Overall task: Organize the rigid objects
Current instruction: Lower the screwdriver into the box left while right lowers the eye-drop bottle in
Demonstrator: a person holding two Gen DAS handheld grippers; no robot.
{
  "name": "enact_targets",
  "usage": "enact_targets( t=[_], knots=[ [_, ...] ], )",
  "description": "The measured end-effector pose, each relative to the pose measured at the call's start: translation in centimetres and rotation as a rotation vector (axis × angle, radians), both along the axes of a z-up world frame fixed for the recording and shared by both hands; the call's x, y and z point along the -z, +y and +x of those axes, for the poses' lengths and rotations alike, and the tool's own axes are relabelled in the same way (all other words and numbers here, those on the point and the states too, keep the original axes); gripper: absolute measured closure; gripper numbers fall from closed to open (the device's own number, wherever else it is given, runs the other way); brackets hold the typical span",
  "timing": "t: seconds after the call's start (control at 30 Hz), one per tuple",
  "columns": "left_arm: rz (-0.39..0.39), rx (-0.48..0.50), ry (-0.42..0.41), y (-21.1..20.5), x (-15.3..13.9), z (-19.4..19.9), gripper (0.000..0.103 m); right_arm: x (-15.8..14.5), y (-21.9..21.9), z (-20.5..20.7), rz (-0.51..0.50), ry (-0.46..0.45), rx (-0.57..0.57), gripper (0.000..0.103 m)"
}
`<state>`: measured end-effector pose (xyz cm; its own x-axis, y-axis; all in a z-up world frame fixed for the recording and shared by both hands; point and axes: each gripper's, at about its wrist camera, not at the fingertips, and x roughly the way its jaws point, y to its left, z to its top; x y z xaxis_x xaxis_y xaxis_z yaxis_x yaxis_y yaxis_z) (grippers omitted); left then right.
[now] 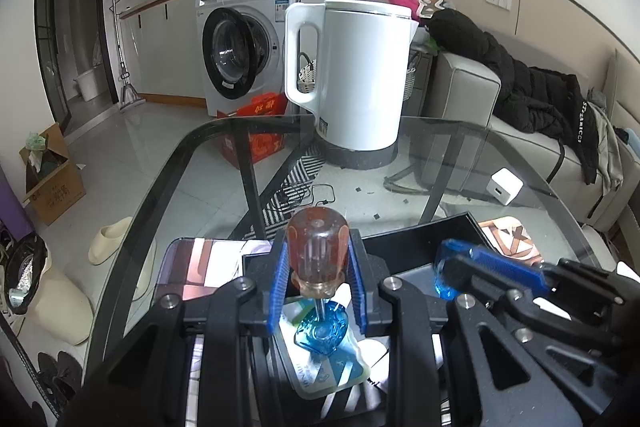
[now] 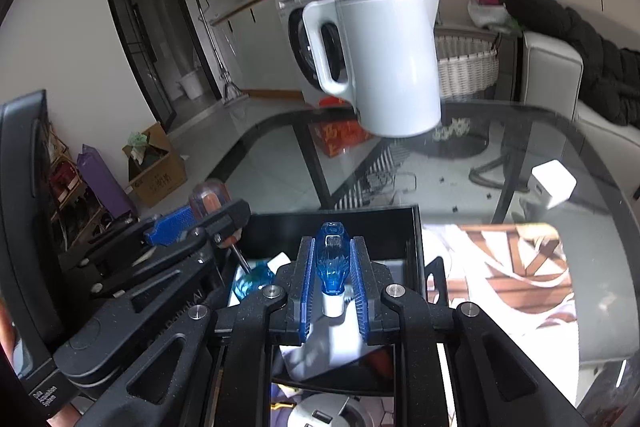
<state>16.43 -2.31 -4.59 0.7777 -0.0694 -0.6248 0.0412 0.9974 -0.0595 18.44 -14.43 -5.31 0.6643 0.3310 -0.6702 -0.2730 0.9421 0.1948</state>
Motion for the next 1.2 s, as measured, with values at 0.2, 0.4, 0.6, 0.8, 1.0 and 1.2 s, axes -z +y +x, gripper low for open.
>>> enact_targets(
  t=[0.2,0.4,0.6,0.8,1.0,1.2],
  knots=[
    [0.006,0.010,0.041,-0.2,0.7,0.3,0.078,1.0,-0.1,0.2,-0.005,0.050,0.001,0.086],
    [0.006,0.009,0.063,-0.4,1.1,0.5,0.078,1.4,0.1,0.1,-0.021,0.079,-0.004,0.086],
    [-0.005,0.013,0.105,-0.5,1.7,0.7,0.078,1.5,0.0,-0.1,-0.030,0.098,0.002,0.086],
    [0.009,0.017,0.120,-0.7,1.9,0.7,0.077,1.6,0.3,-0.3,-0.047,0.116,-0.002,0.086],
    [0.015,0.017,0.175,-0.5,2.8,1.1,0.076,1.4,0.4,-0.5,-0.062,0.127,-0.006,0.083],
    [0.039,0.006,0.138,-0.4,2.0,0.5,0.061,1.1,0.0,-0.9,-0.071,0.129,0.001,0.077]
  ],
)
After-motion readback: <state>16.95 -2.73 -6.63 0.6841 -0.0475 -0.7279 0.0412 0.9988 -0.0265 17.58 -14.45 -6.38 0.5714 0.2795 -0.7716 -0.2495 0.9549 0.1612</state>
